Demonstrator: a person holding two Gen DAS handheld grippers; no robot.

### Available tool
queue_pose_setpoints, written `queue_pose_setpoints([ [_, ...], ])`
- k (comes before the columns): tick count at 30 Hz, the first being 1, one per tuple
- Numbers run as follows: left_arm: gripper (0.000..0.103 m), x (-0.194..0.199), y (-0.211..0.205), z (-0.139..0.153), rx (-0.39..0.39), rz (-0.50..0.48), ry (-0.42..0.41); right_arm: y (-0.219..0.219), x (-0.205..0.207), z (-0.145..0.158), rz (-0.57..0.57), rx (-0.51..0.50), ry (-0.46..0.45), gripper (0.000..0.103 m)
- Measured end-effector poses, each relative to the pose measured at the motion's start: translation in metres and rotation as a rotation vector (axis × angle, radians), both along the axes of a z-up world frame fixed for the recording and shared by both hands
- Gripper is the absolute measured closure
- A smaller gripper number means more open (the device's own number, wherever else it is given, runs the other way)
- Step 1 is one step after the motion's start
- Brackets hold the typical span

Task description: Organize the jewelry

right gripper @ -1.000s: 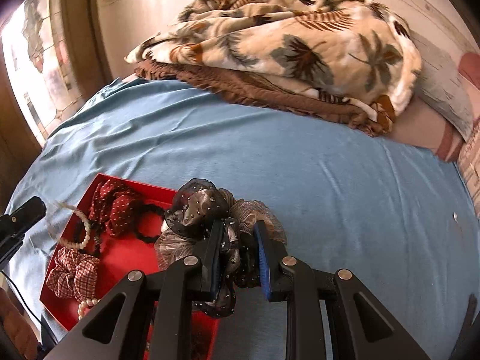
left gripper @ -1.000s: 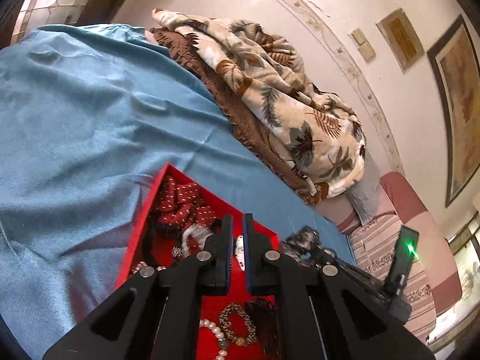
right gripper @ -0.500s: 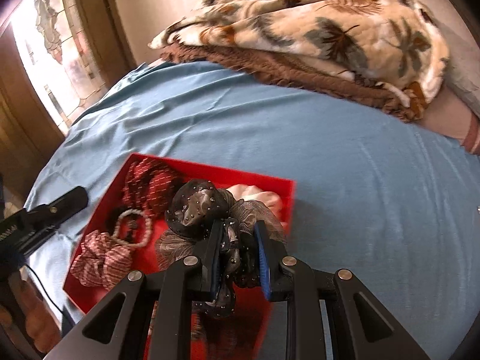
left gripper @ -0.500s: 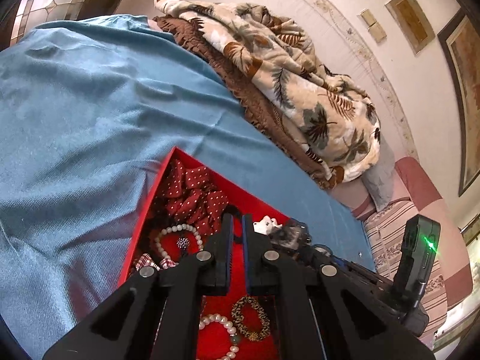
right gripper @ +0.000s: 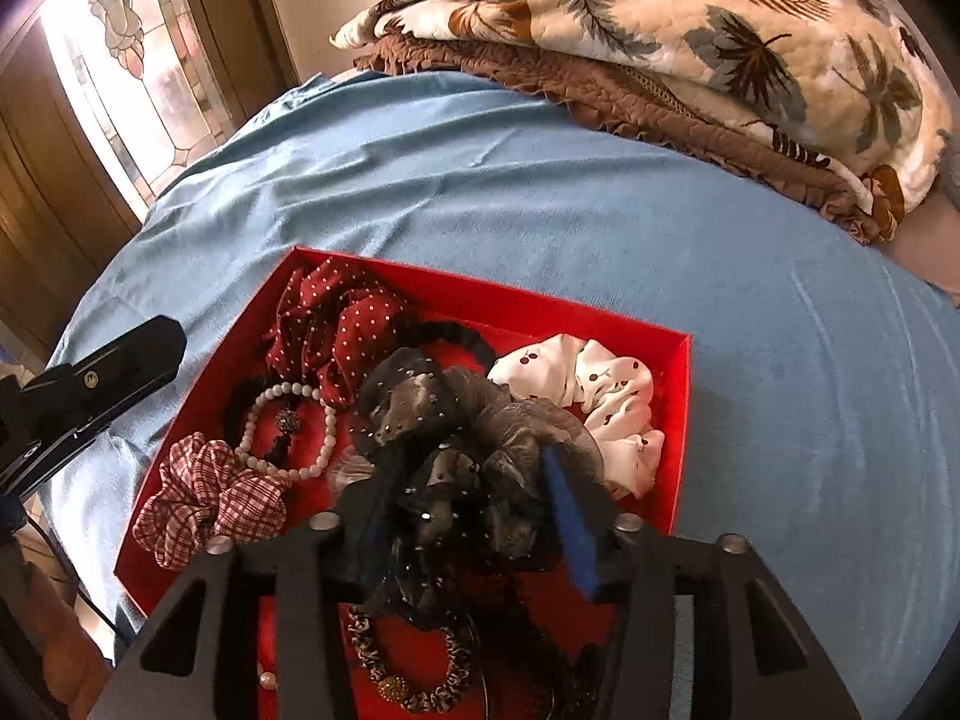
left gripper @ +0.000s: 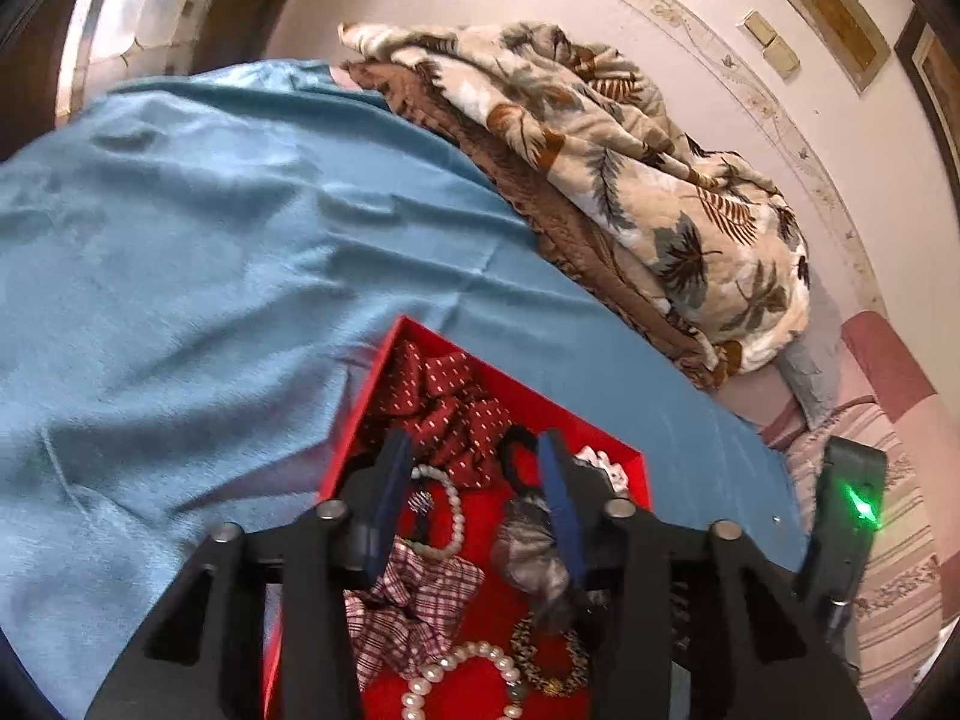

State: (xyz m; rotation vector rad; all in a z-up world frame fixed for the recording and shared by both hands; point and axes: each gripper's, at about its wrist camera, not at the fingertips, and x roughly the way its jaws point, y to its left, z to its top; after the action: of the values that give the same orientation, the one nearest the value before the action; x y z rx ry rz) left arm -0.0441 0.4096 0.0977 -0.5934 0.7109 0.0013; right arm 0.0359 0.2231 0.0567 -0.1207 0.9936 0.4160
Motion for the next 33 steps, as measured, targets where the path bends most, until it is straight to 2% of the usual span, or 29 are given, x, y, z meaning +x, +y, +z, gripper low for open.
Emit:
queue_pose_setpoints([
  [13, 0.038, -0.004, -0.006, 0.009, 0.120, 0.042, -0.016, -0.014, -0.013, 0.016, -0.014, 0.043, -0.020, 0.042],
  [18, 0.035, -0.006, -0.006, 0.010, 0.142, 0.061, -0.018, -0.027, -0.019, 0.023, -0.031, 0.080, -0.024, 0.040],
  [23, 0.033, -0.010, -0.012, 0.014, 0.213, 0.093, -0.027, -0.043, -0.033, 0.028, -0.047, 0.113, -0.035, 0.038],
  [27, 0.022, -0.021, -0.021, 0.023, 0.323, 0.168, -0.071, -0.057, -0.047, 0.031, -0.059, 0.131, -0.053, 0.038],
  [31, 0.001, -0.047, -0.029, 0.040, 0.450, 0.332, -0.186, -0.075, -0.064, 0.033, -0.084, 0.134, -0.077, 0.032],
  [33, 0.000, -0.061, -0.032, 0.046, 0.483, 0.413, -0.244, -0.084, -0.072, 0.032, -0.093, 0.131, -0.083, 0.032],
])
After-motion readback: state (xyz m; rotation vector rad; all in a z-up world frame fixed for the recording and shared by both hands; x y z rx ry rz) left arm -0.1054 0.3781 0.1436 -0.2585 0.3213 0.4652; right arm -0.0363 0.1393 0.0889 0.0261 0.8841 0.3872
